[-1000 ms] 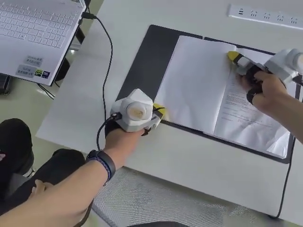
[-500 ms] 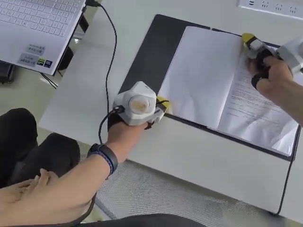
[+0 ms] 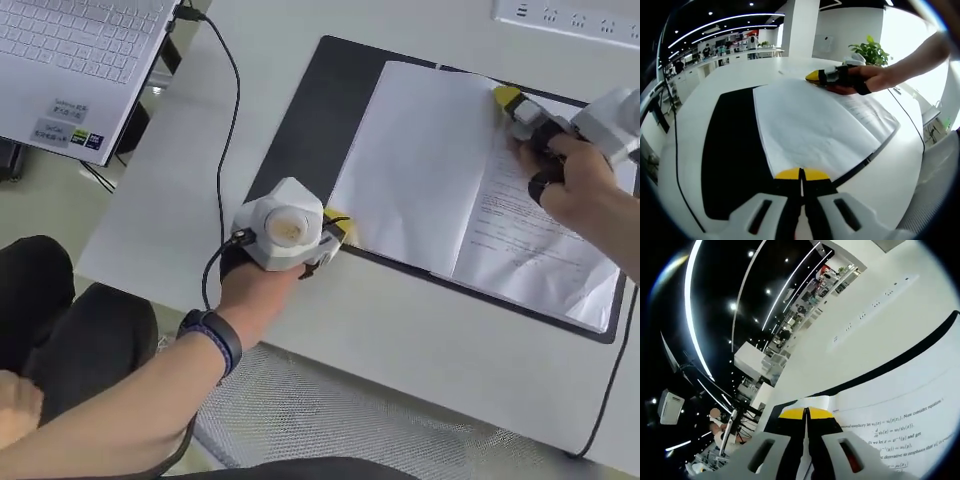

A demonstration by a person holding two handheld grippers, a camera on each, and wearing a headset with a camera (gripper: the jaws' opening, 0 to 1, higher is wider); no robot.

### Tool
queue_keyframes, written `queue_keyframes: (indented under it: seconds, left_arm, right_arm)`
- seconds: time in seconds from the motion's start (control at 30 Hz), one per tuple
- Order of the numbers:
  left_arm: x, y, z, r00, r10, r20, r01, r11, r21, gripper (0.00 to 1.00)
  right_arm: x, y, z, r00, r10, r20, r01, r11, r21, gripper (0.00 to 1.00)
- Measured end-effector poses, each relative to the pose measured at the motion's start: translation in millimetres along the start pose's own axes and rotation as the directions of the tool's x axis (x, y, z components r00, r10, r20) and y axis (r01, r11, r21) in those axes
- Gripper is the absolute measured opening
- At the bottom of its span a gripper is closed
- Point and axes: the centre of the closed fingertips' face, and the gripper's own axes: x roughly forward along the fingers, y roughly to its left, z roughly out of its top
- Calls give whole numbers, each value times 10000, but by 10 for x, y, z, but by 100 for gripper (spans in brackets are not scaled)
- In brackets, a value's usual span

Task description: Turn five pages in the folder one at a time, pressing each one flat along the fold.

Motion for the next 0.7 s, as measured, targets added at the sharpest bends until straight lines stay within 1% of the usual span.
queue_keyframes:
  seconds: [0.1,0.13,0.3,0.37,0.47,0.5,0.57,0.6,0.63,0.67,0.7]
  left_arm:
    - [-1,-2,0,10000,-33,-31,33,10000,43,0]
    - [-1,-3,0,10000,-38,-38,38,10000,46,0]
    - [-4,-5,2,10000,-3,-41,3,10000,11,0]
    - [-3,-5,1,10000,-8,-48,8,10000,-2,0]
    - [2,-2,-2,10000,-33,-70,34,10000,56,0]
    - [2,-2,-2,10000,-46,-73,46,10000,69,0]
    - [4,-1,-3,10000,-52,-75,53,10000,63,0]
    - [2,-2,-3,10000,-53,-78,54,10000,65,0]
    - [-2,-5,-3,9999,-59,-86,59,10000,53,0]
    - [-5,-9,-3,9999,-65,-93,65,10000,54,0]
    - [-5,-10,-5,9999,-75,-103,76,9999,68,0]
  right_arm:
    - [-46,28,-84,9996,164,-223,-165,9998,-63,0]
    - [-79,67,-130,9993,221,-315,-226,9996,-167,0]
    - [-242,274,-291,9984,369,-440,-376,9992,-164,0]
    - [-267,268,-328,9976,422,-557,-434,9988,-206,0]
    - [-363,362,-421,9960,541,-705,-560,9981,-262,0]
    - [-382,338,-436,9953,599,-761,-621,9977,-261,0]
    - [-443,350,-492,9937,757,-831,-767,9970,-82,0]
    - [-475,374,-523,9929,809,-875,-820,9966,-90,0]
    - [-539,439,-582,9913,908,-953,-926,9956,-148,0]
    - [-570,460,-616,9902,962,-1009,-984,9950,-162,0]
    - [-561,454,-598,9891,1022,-1061,-1041,9945,-128,0]
